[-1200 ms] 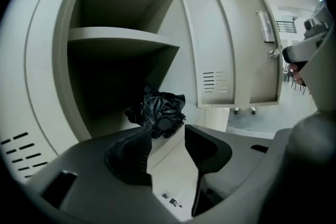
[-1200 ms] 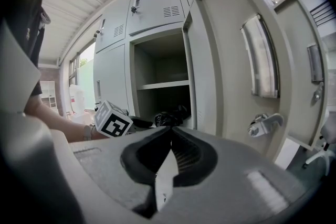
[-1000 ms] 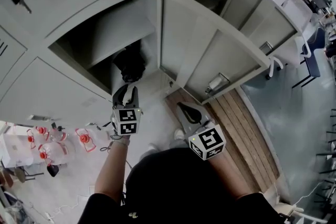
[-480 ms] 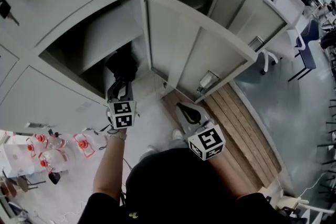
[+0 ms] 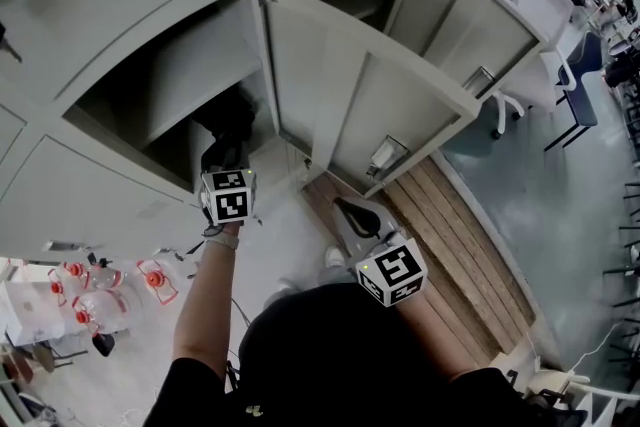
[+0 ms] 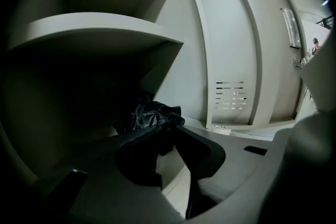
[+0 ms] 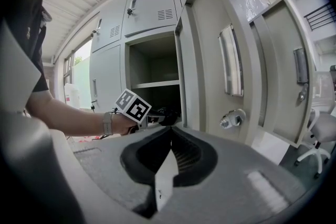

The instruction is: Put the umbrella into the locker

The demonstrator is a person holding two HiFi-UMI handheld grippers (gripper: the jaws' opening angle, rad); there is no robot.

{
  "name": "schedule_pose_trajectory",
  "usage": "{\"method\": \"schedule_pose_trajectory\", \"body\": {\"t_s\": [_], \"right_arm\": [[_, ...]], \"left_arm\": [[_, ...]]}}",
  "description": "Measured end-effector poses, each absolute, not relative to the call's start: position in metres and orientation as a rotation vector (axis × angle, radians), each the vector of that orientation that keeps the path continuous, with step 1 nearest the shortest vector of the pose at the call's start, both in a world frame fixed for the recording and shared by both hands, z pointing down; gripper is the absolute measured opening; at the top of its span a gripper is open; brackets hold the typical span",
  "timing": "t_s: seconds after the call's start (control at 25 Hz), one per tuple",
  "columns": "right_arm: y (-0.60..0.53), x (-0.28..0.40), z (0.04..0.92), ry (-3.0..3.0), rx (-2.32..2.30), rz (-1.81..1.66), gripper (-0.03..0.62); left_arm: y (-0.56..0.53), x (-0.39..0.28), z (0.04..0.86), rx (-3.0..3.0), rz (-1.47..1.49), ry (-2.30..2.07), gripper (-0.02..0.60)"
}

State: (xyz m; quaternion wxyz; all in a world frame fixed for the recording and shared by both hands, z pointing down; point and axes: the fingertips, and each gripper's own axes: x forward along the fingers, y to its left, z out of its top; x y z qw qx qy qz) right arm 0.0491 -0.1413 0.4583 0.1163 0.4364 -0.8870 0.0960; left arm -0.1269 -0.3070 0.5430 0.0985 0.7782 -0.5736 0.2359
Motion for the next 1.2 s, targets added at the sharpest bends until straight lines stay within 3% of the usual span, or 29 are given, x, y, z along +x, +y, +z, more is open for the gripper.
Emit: {"method": "schedule_pose_trajectory", "body": {"t_s": [0.72,1.2], "right_arm": [[-0.141,0.053,0.458,-2.609,1.274,0.294,-0.003],[-0.145,-0.003,0.461,-2.703,1.078,0.309,-0.003]], "left_arm": [[-0.315,-0.132,0.536,2.259,0.621,-1.711,0.083],[-0.241,-0.157,0.497,2.290,0.557,-1.763,0.083]]}}
